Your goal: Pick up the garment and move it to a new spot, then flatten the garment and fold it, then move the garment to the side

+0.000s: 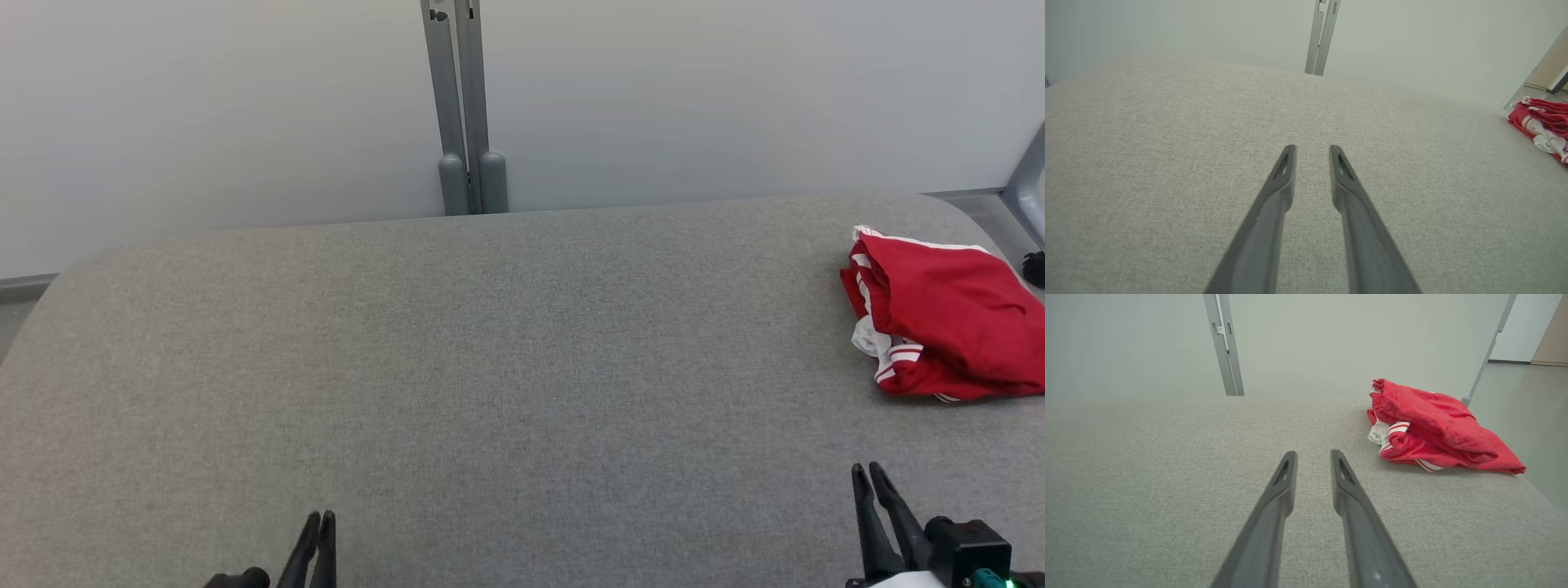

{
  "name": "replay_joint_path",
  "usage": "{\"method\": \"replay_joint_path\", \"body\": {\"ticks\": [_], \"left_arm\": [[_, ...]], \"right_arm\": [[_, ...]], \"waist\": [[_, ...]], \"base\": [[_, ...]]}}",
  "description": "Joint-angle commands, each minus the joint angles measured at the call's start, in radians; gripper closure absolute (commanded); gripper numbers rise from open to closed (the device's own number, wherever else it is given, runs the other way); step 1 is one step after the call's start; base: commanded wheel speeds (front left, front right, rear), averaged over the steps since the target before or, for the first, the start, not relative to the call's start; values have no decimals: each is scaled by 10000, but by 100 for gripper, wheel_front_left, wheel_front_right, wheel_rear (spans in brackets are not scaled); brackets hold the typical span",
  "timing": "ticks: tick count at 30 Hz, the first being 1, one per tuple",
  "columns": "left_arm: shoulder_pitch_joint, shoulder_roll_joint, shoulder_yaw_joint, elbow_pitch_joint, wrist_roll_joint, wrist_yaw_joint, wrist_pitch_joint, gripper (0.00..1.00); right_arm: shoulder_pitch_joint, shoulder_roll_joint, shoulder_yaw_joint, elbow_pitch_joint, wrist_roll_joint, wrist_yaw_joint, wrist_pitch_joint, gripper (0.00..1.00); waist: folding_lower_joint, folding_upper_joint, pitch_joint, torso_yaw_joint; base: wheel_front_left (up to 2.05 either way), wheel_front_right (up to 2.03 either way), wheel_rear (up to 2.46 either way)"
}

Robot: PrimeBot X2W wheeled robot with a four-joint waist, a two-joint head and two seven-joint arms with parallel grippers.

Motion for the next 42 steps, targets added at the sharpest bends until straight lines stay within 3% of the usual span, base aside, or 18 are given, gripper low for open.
{"method": "replay_joint_path", "body": {"ticks": [1, 21, 42], "left_arm": [[1, 1, 5, 5, -110, 0, 21, 100], [-642, 128, 403, -163, -3584, -9, 853, 100], [-1162, 197, 785, -354, -6455, -20, 1587, 100]], "right_arm": [[-47, 5, -31, 61, 111, 0, 52, 100], [-760, -23, -40, 208, 4134, -2, 992, 100], [-1364, -47, -54, 344, 7484, -4, 1775, 100]], "waist": [[0, 0, 4, -1], [0, 0, 141, -42], [0, 0, 286, -84]], "base": [[0, 0, 0], [0, 0, 0], [0, 0, 0]]}}
